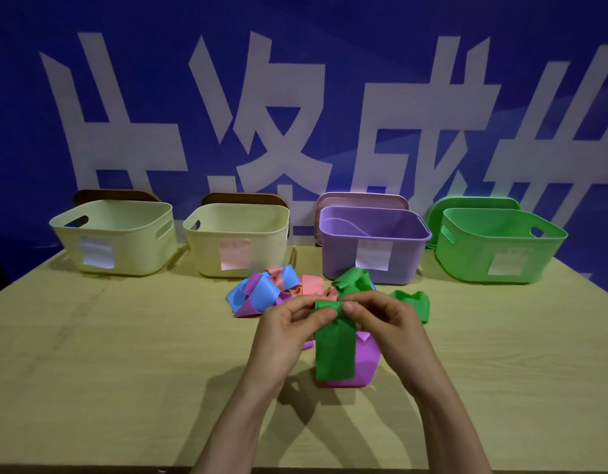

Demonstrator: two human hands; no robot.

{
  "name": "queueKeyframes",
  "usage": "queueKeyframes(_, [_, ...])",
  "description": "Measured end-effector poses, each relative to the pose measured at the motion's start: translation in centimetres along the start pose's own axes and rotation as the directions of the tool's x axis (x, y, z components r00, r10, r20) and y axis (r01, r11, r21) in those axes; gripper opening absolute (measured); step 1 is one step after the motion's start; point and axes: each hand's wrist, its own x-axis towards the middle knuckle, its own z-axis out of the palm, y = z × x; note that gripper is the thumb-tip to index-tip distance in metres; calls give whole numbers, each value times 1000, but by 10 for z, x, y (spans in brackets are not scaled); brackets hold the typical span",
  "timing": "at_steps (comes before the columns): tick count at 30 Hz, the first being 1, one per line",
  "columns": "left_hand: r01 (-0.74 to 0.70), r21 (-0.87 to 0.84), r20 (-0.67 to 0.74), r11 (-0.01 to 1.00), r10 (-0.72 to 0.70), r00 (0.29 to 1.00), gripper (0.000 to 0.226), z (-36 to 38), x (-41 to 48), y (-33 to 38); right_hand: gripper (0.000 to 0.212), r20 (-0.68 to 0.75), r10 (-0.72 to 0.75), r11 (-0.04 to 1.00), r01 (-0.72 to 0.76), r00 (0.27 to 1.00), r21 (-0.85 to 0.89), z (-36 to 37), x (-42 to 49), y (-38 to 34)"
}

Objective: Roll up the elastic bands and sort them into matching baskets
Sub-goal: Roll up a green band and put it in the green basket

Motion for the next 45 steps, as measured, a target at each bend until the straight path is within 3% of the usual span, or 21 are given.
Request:
queueKeyframes(7, [52,-96,75,994,-45,996,38,-3,-3,6,14,-24,-12,997,14,1000,75,4,-3,-5])
queueKeyframes(11, [117,-155,115,981,-100,988,35,-2,-6,4,22,-22,-43,996,45,999,81,3,-2,-5])
queueKeyframes(19, [118,-187,90,975,-103,991,30,-2,-5,7,31,19,-175,985,175,984,11,3,0,1])
queueKeyframes(24, [90,-202,85,975,-74,994,28,-4,-4,2,28,86,-100,995,98,991,22,4,-2,2])
queueKeyframes(27, [61,-190,77,980,-47,996,27,-5,-4,-3,28,57,-40,999,40,998,3,4,-2,3])
queueKeyframes(30, [1,-126,43,992,5,999,16,-5,-3,-6,7,49,-27,999,28,998,-31,8,-1,3])
queueKeyframes(33, [4,-111,39,994,0,999,15,-4,-2,-5,6,14,-32,999,32,999,-10,8,1,6])
queueKeyframes(37, [63,-153,173,986,-36,984,36,-8,-1,-3,15,-41,14,994,-10,999,109,8,1,8])
queueKeyframes(39, [100,-158,209,982,-65,976,43,-9,-1,-5,9,-57,43,986,-33,997,161,7,1,10])
queueKeyframes(42, [131,-155,118,979,-113,987,27,-7,0,-9,2,-84,55,973,-34,995,229,5,2,10])
queueKeyframes(45, [135,-118,58,984,-129,990,9,-4,1,-10,11,-79,54,979,-37,995,202,4,2,10])
